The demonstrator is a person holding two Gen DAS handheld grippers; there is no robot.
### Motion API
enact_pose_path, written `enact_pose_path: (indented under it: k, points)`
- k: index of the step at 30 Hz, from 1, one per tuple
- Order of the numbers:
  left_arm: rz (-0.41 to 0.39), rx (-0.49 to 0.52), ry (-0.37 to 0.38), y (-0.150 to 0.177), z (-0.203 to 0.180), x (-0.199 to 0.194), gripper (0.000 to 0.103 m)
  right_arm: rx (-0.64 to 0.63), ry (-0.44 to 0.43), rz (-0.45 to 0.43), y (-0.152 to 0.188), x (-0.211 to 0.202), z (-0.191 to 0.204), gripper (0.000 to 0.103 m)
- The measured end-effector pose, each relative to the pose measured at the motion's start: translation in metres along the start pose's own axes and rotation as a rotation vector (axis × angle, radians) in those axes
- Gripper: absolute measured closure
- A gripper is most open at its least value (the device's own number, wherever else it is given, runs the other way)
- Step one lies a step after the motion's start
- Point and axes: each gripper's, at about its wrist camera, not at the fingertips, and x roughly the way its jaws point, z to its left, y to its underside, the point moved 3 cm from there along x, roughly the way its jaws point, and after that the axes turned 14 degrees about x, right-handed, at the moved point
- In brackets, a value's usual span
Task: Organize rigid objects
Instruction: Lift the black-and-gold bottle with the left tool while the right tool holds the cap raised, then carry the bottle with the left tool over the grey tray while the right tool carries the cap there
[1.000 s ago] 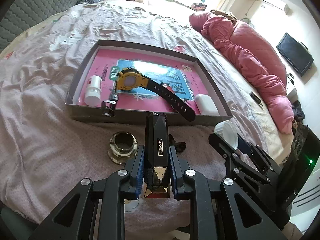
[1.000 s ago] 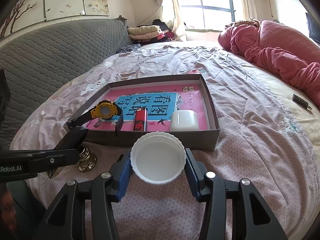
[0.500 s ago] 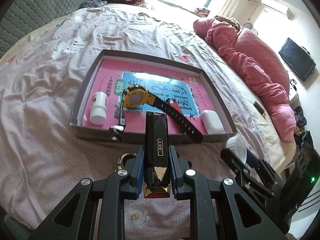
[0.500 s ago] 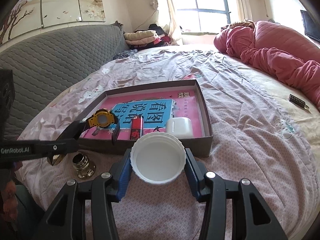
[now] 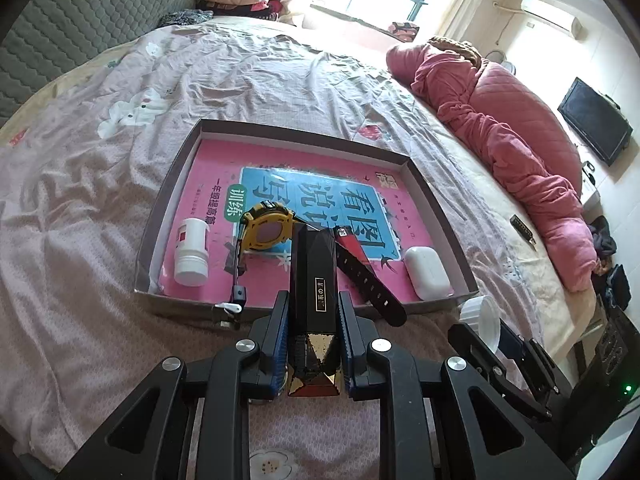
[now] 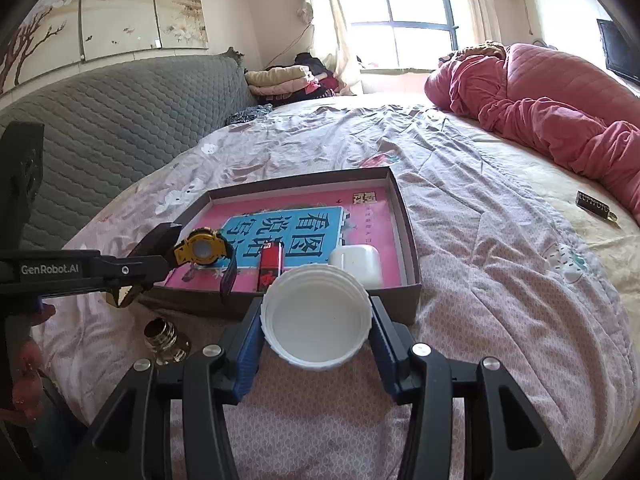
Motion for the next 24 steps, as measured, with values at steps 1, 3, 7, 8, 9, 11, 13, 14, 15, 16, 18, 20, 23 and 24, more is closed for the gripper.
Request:
enact_pose_path:
  k: [1, 3, 7, 8, 9, 11, 13, 14, 15, 16, 18, 20, 23, 24]
  points:
    - [0.001, 0.001, 0.002, -0.001, 0.000, 0.002, 0.081, 0.001, 0.000, -0.003, -0.001, 0.000, 0.000, 0.053]
    - [0.004, 0.003, 0.001, -0.002, 0.000, 0.005, 0.081, 0.000, 0.000, -0.003, -0.001, 0.001, -0.001, 0.053]
    - [0.005, 0.001, 0.003, -0.005, 0.000, 0.009, 0.081, 0.001, 0.003, -0.006, -0.002, 0.002, -0.001, 0.053]
    - [0.005, 0.002, 0.002, -0.005, 0.000, 0.009, 0.081, 0.000, 0.005, -0.007, -0.003, 0.002, -0.001, 0.053]
    - [0.006, 0.001, 0.003, -0.005, 0.000, 0.009, 0.081, 0.001, 0.005, -0.005, -0.003, 0.002, -0.002, 0.053]
    - [0.012, 0.001, -0.001, -0.007, 0.002, 0.013, 0.081, 0.007, 0.000, -0.007, -0.004, 0.003, -0.002, 0.053]
    - [0.016, 0.000, -0.006, -0.009, 0.004, 0.017, 0.081, 0.008, 0.001, -0.009, -0.005, 0.003, -0.003, 0.053]
    - [0.017, 0.000, -0.007, -0.010, 0.005, 0.019, 0.081, 0.008, 0.003, -0.011, -0.005, 0.003, -0.003, 0.053]
    - [0.020, 0.000, -0.009, -0.012, 0.007, 0.022, 0.081, 0.009, 0.003, -0.010, -0.005, 0.003, -0.003, 0.053]
    - [0.022, 0.000, -0.012, -0.013, 0.009, 0.024, 0.081, 0.010, 0.004, -0.009, -0.005, 0.003, -0.004, 0.053]
    - [0.025, 0.003, -0.016, -0.015, 0.011, 0.028, 0.081, 0.014, 0.005, -0.008, -0.006, 0.004, -0.005, 0.053]
    - [0.031, 0.008, -0.022, -0.017, 0.013, 0.033, 0.081, 0.017, 0.006, -0.008, -0.006, 0.005, -0.007, 0.053]
    - [0.039, 0.013, -0.032, -0.018, 0.016, 0.040, 0.081, 0.016, 0.006, -0.008, -0.007, 0.006, -0.006, 0.053]
    - [0.041, 0.016, -0.037, -0.019, 0.018, 0.042, 0.081, 0.016, 0.005, -0.008, -0.007, 0.006, -0.006, 0.053]
